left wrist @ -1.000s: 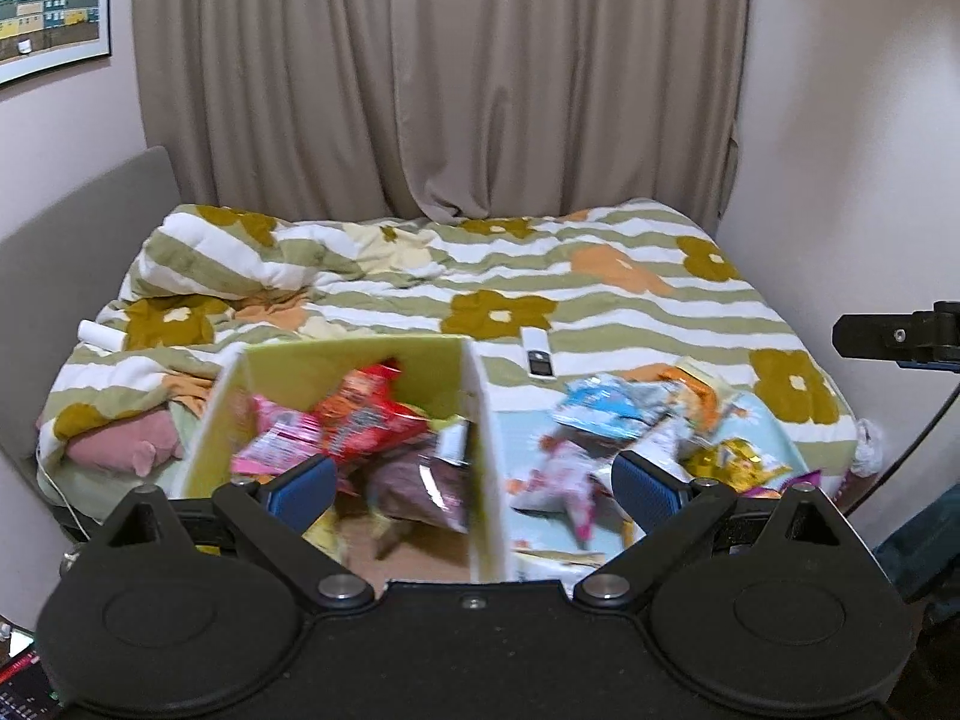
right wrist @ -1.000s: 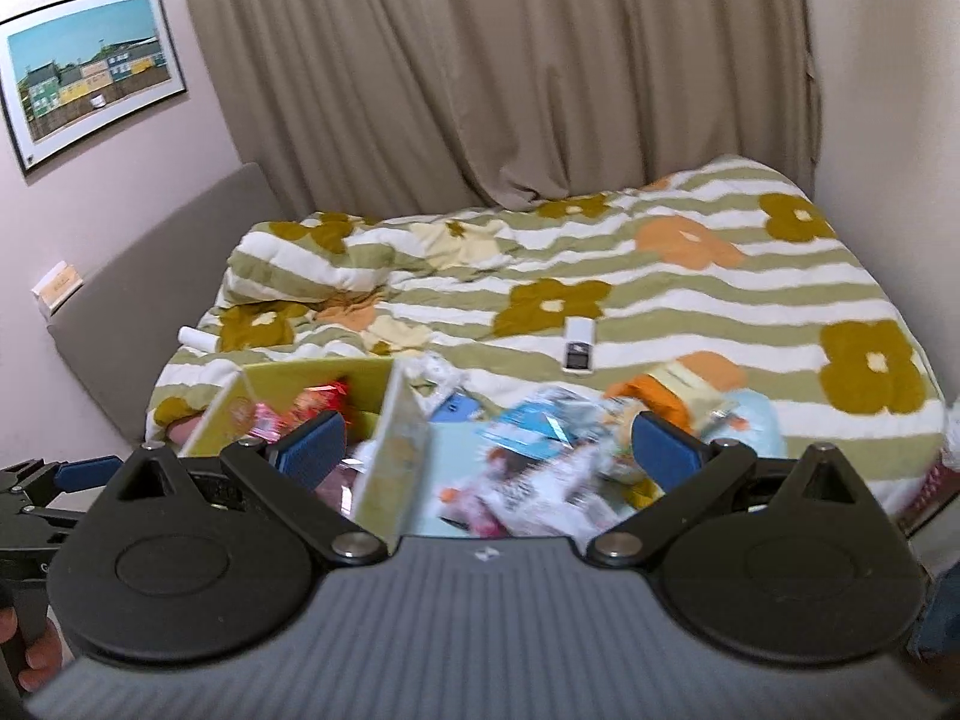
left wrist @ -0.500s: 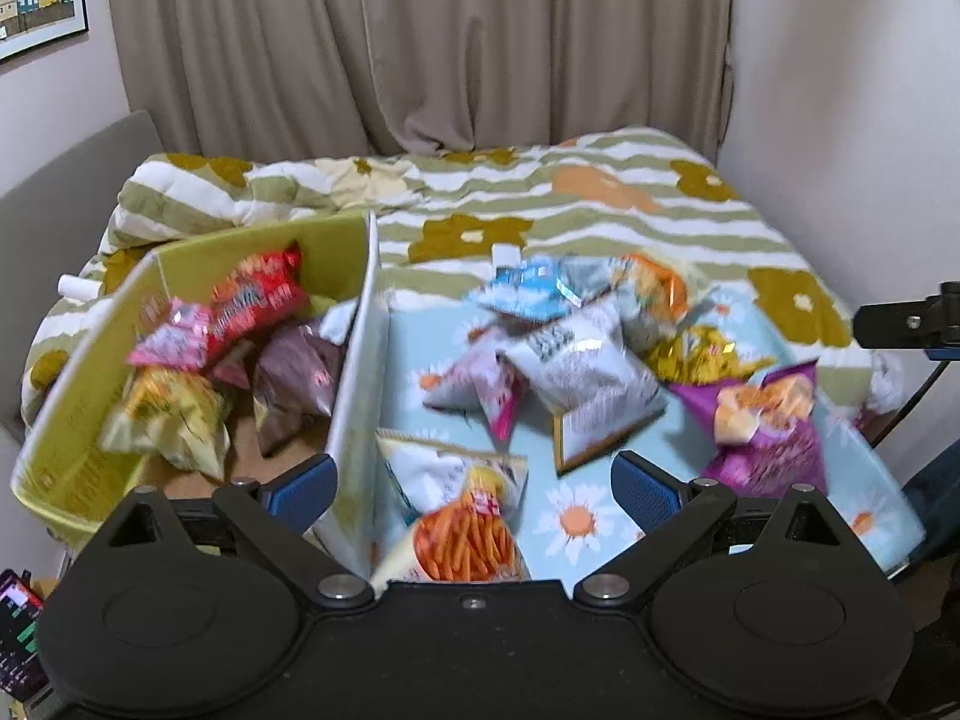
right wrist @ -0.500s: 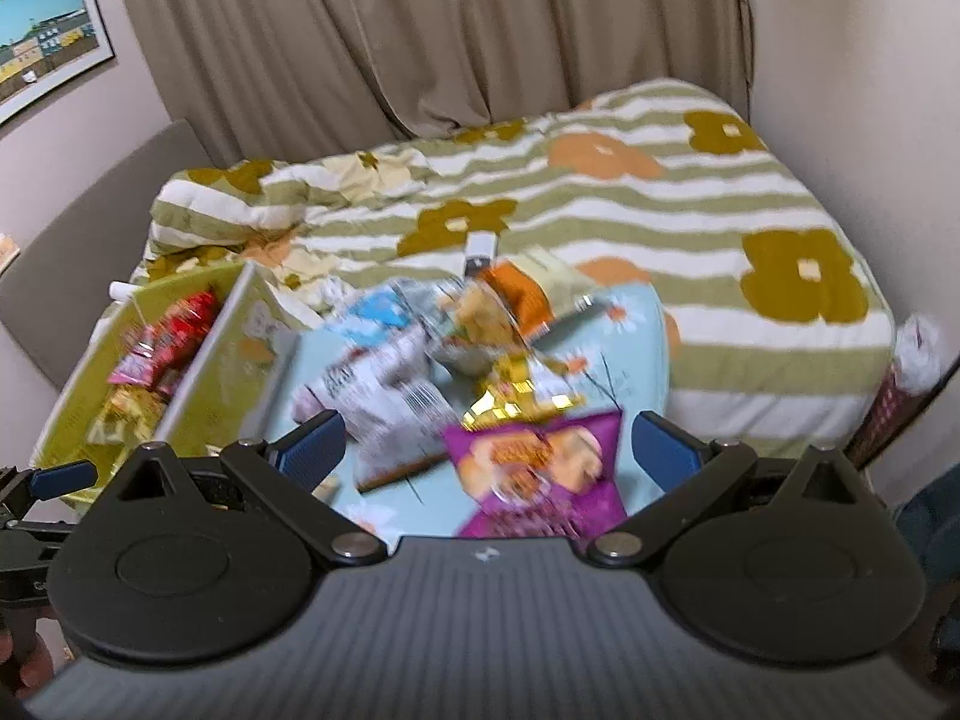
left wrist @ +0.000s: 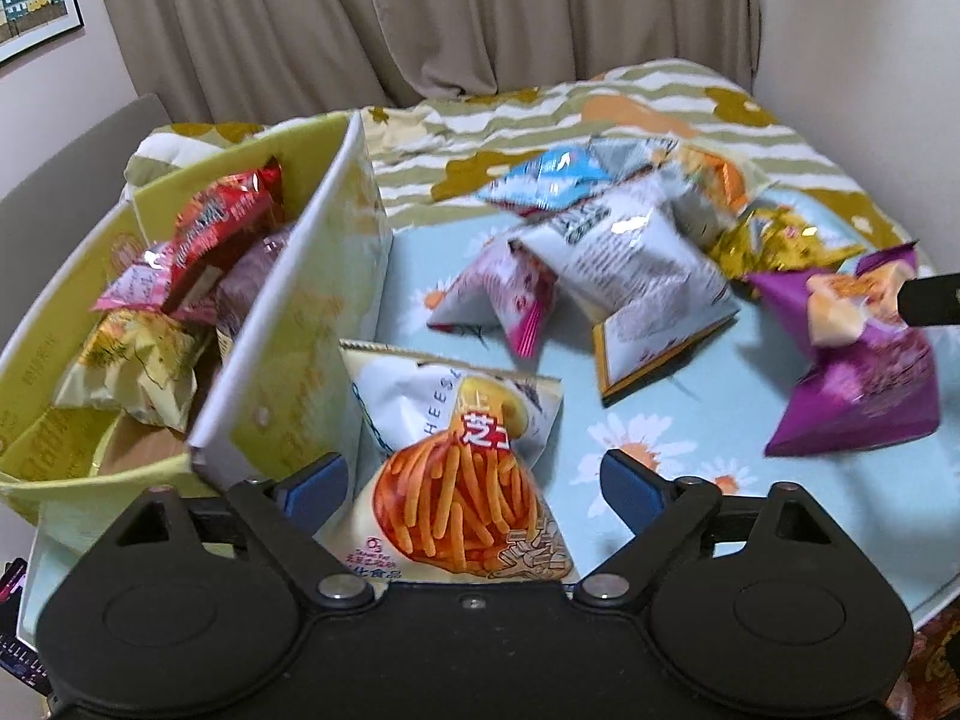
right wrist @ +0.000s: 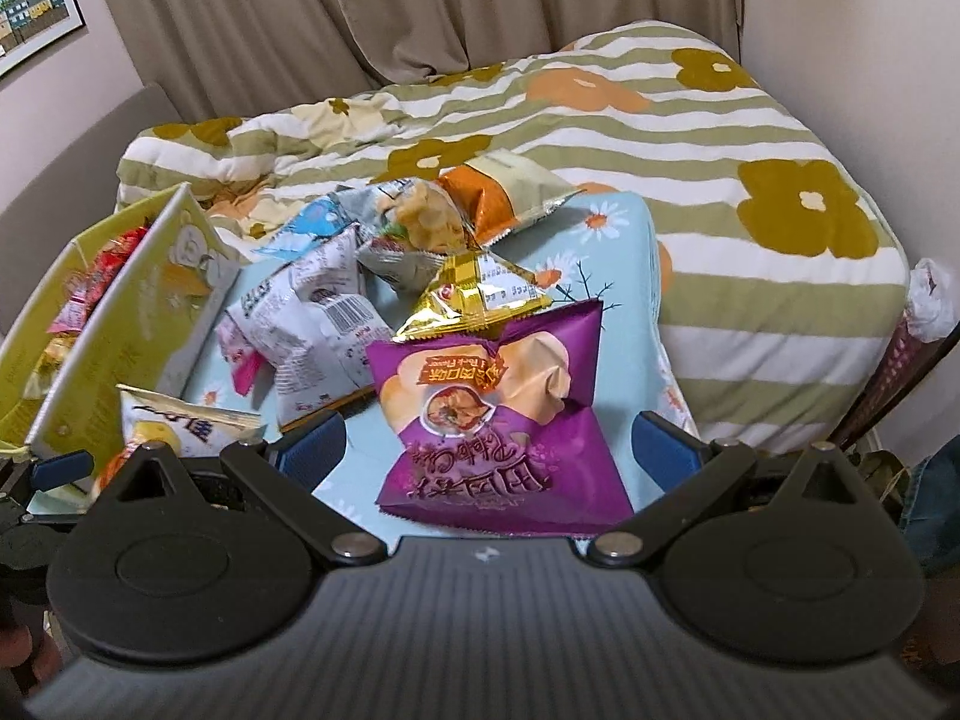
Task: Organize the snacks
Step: 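Grasp cheese sticks bag with left tool while right tool grasps purple bag, lift, then carry both bags over the cardboard box and open both tools to drop them, then move both tools back over the snack pile on the daisy board, then grasp white TATRE bag with left tool while right tool grasps yellow bag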
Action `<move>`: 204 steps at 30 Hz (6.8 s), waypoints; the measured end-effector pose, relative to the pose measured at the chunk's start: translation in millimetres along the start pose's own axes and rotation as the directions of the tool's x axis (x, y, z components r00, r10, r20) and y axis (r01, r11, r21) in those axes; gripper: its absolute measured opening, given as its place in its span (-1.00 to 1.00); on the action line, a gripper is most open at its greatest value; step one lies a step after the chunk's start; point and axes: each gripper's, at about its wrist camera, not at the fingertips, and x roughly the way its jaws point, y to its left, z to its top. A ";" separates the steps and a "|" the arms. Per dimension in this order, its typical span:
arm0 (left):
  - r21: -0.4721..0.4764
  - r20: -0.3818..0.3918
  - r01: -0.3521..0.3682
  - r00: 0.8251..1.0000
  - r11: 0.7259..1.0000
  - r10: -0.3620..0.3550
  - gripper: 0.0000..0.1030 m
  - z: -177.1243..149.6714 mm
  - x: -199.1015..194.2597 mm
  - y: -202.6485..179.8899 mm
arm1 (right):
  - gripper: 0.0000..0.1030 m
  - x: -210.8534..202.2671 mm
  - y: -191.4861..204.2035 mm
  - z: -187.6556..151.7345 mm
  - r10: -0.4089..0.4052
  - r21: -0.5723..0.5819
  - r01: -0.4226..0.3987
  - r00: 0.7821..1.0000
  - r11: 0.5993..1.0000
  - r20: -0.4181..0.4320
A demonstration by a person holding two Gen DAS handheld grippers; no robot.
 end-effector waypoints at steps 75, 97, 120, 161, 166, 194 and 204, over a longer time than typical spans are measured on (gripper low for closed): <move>-0.179 0.196 0.051 0.980 0.983 -0.015 -0.02 53.2 -126.5 190.7 | 0.75 -69.0 229.8 66.5 0.314 -0.161 -0.297 0.945 0.941 0.091; -0.188 0.127 0.135 0.985 0.973 -0.112 0.97 25.7 -60.4 286.5 | 0.76 5.5 328.1 45.7 0.184 -0.096 -0.184 0.983 0.978 -0.012; -0.130 0.153 0.060 0.988 0.990 -0.040 0.97 14.4 -69.5 309.6 | 1.00 15.6 353.9 14.4 0.126 -0.094 -0.122 0.991 0.988 0.042; -0.067 0.144 0.249 0.961 0.966 -0.237 0.96 113.0 -90.1 54.7 | 1.00 -66.6 69.2 93.2 -0.035 -0.079 0.042 0.996 0.996 0.086; -0.104 0.076 0.245 0.968 0.964 -0.238 0.92 125.2 -57.2 8.8 | 1.00 -44.9 28.4 104.6 -0.016 -0.093 0.019 0.999 0.995 0.034; -0.342 -0.217 0.131 0.953 0.931 -0.213 0.34 121.2 97.6 -55.3 | 1.00 124.4 -28.6 96.0 0.172 -0.012 -0.186 0.927 0.982 -0.333; -0.335 -0.181 0.158 0.957 0.929 -0.228 0.04 116.3 86.9 -56.2 | 0.87 141.6 -24.4 89.9 0.180 0.022 -0.184 0.920 0.983 -0.348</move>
